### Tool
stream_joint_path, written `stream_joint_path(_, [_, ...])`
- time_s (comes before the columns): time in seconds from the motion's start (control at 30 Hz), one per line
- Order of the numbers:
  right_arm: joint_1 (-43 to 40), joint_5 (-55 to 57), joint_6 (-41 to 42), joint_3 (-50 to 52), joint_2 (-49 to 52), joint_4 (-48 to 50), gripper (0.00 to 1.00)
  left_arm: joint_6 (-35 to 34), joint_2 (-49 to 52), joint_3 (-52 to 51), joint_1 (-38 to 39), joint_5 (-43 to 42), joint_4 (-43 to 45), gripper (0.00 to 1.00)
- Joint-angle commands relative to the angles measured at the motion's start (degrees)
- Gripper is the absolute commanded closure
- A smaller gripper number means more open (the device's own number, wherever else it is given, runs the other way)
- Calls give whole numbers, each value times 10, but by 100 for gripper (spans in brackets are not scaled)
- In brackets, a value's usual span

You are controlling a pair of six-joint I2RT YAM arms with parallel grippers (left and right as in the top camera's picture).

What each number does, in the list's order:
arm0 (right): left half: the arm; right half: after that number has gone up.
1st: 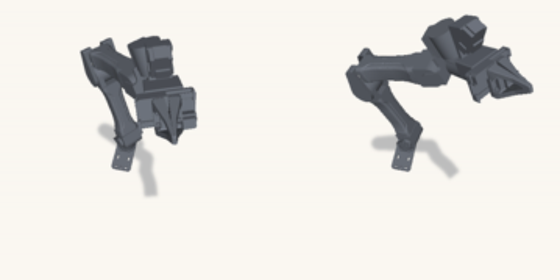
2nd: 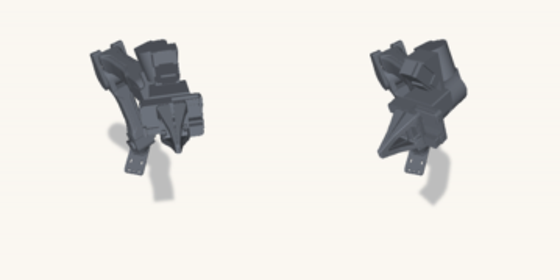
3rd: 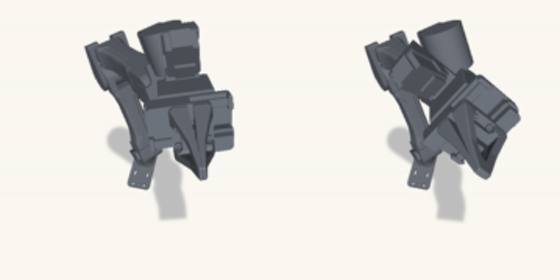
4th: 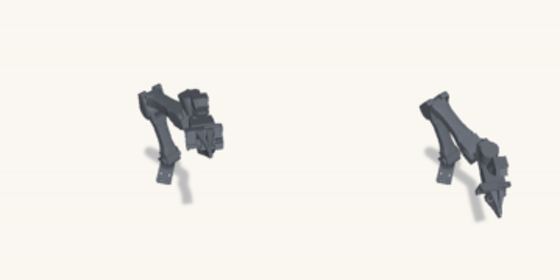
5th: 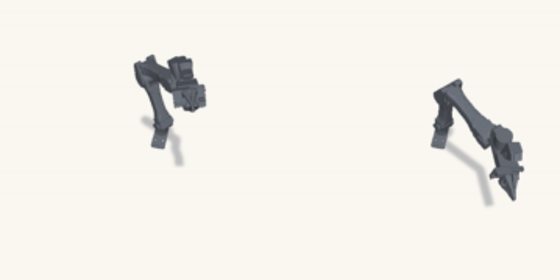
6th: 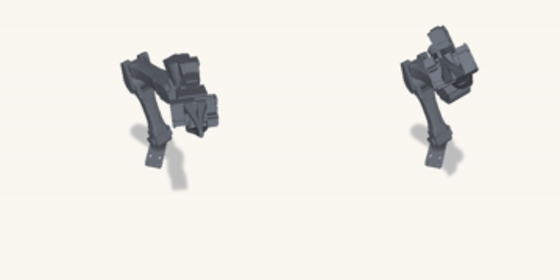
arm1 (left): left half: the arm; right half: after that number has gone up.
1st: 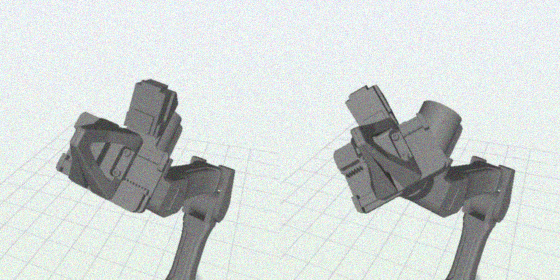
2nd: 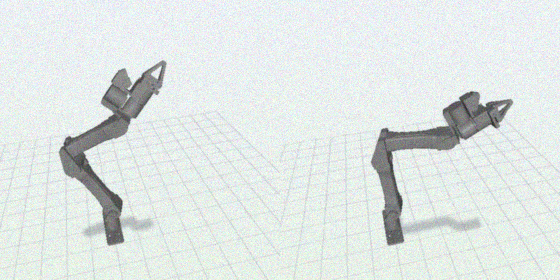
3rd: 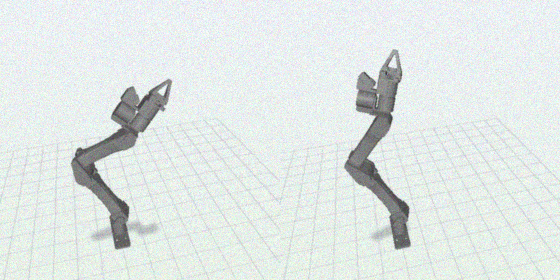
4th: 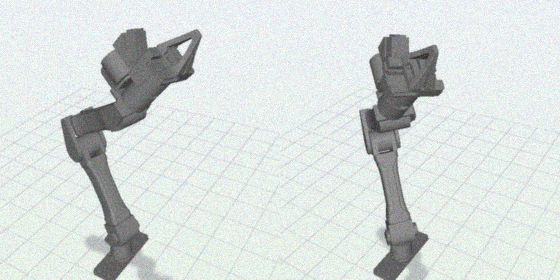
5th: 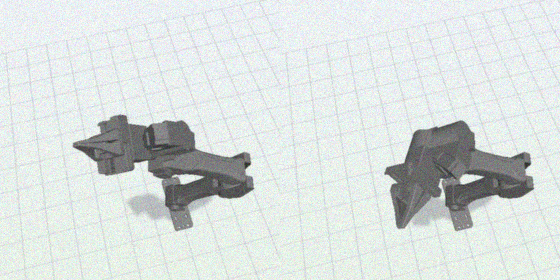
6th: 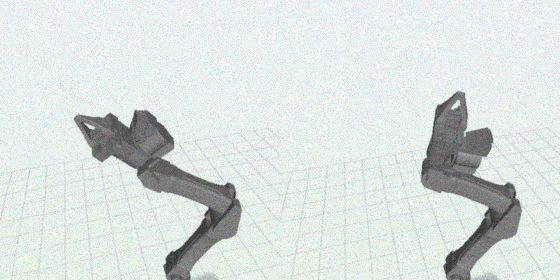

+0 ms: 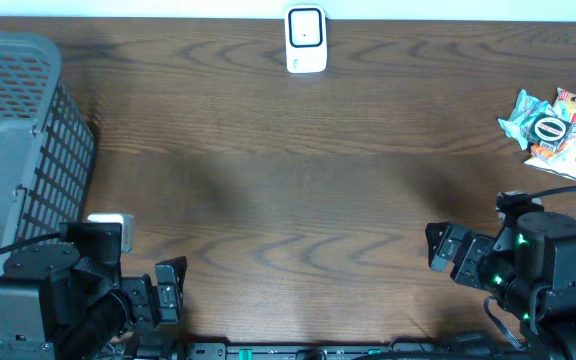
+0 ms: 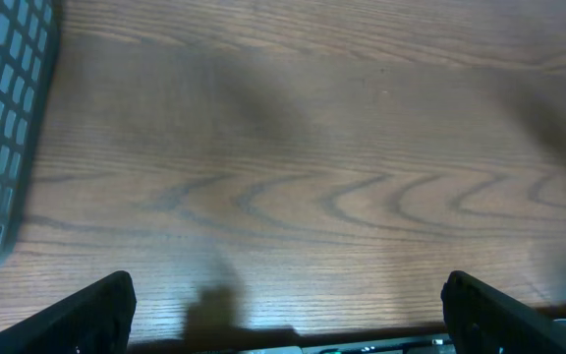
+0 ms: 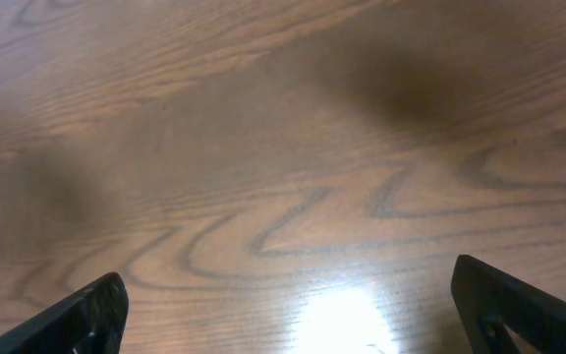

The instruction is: Scan the item barcode

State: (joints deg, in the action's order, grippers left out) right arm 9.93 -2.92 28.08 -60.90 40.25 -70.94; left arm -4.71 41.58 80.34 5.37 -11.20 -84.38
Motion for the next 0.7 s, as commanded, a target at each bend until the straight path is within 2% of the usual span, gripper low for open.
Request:
stream_joint_path(0.0, [-9,13,0,28,-5,13,1,-3,1,1,0,5,0,2])
stream_joint_path(0.33, [-82,7,-20,161,-117,63,1,-3,1,1,0,5,0,2])
stream_joint_path(0.67, [-108,8,-84,275,-255,224,1,-3,1,1,0,5,0,3])
